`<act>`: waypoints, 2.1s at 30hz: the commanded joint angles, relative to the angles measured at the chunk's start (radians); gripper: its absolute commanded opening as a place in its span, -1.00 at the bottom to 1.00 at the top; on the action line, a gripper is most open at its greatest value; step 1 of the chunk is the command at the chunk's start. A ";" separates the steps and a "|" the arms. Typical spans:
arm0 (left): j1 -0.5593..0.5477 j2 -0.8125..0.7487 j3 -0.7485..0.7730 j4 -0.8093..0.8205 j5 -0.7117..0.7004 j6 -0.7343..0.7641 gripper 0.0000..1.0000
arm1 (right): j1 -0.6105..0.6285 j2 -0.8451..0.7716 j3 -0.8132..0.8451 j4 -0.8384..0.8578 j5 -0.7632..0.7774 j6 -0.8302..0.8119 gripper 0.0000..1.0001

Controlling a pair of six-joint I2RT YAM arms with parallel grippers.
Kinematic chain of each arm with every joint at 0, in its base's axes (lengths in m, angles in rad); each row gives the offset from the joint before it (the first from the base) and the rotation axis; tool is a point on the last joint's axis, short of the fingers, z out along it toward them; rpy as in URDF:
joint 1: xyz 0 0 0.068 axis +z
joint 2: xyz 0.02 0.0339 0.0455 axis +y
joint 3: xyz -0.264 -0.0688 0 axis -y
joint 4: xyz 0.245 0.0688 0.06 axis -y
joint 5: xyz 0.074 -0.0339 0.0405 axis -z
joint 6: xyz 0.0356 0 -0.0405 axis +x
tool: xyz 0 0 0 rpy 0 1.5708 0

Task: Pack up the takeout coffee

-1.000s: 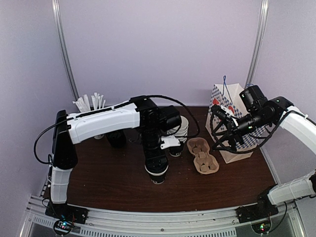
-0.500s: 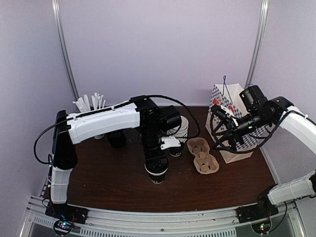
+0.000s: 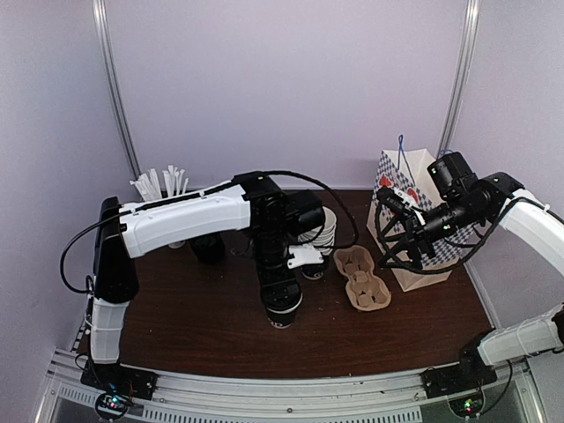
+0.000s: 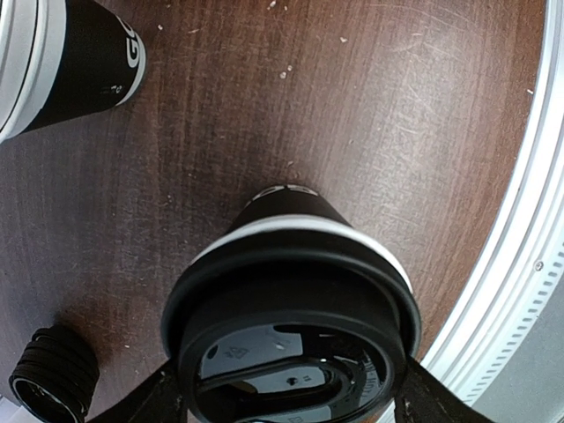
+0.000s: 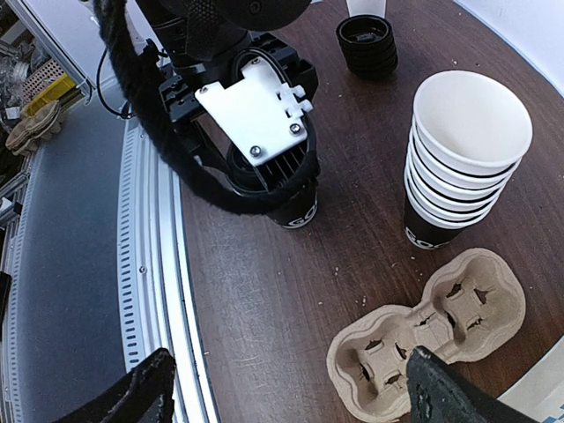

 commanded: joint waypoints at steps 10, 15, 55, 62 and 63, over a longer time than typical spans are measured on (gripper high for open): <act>-0.006 0.041 0.034 -0.009 -0.047 0.010 0.64 | -0.009 -0.028 -0.023 0.024 -0.011 0.010 0.80; -0.006 0.050 0.045 -0.009 -0.036 0.005 0.65 | -0.011 -0.037 -0.030 0.024 -0.012 0.010 0.80; 0.119 -0.373 -0.348 0.350 0.069 -0.317 0.78 | 0.059 0.044 -0.117 0.198 -0.018 0.227 0.60; 0.188 -0.522 -0.635 0.656 0.235 -0.663 0.68 | 0.230 0.186 -0.171 0.327 -0.021 0.434 0.49; 0.188 -0.533 -0.660 0.680 0.242 -0.690 0.67 | 0.242 0.210 -0.172 0.350 -0.026 0.471 0.47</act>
